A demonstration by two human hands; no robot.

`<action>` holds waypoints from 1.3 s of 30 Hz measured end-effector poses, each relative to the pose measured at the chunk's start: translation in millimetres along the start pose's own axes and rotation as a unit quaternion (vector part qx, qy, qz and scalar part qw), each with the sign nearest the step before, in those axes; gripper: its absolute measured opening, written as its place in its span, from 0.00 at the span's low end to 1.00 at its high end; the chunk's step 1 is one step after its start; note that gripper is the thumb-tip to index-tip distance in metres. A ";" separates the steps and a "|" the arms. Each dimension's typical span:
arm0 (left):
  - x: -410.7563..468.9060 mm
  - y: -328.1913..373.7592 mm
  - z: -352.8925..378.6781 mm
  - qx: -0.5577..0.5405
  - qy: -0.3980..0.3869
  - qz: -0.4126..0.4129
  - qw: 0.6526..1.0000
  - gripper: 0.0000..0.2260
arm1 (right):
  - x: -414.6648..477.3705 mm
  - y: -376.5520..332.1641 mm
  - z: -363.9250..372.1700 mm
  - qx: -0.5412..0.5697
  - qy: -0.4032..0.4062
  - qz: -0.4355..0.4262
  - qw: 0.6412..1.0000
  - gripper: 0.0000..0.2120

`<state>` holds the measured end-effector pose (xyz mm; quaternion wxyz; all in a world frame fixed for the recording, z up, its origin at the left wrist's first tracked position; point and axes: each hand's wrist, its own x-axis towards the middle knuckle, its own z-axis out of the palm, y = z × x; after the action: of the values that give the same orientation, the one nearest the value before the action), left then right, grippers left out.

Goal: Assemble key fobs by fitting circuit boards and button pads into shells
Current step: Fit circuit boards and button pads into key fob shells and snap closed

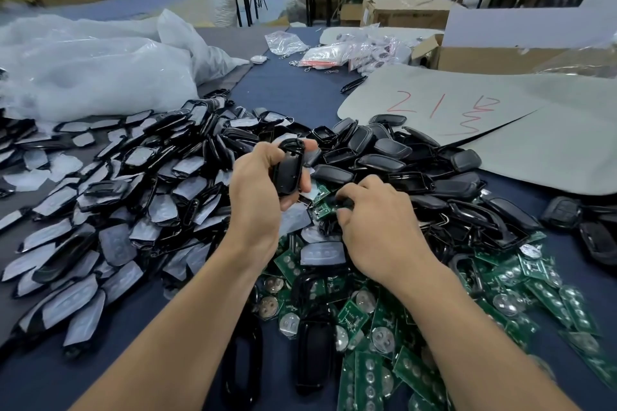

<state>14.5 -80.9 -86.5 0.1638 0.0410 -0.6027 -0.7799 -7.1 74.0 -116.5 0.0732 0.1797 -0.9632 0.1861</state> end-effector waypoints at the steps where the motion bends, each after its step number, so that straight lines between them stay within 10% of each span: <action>1: 0.2 -0.1 0.2 0.008 0.007 -0.005 1.000 0.19 | -0.5 0.4 -2.1 0.040 0.014 0.009 0.999 0.12; 6: 6.5 -4.0 2.8 0.096 0.048 -0.046 0.993 0.15 | -2.4 6.3 -14.7 0.341 0.172 0.110 0.918 0.10; 12: 5.4 -13.3 1.4 0.199 0.028 -0.015 0.979 0.12 | -2.3 5.4 -23.1 0.653 0.101 0.220 0.717 0.08; 18: 4.2 -10.1 1.7 0.193 0.014 0.016 0.981 0.10 | -4.4 7.7 -30.4 0.718 0.062 0.196 0.665 0.11; 39: 3.7 -6.9 1.3 0.109 -0.089 -0.080 0.987 0.24 | -2.9 11.1 -31.4 0.683 0.107 0.186 0.698 0.13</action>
<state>9.2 -79.3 -92.3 0.0413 0.0371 -0.6911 -0.7206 -6.2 96.6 -92.0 -0.0036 -0.0240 -0.5710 0.8206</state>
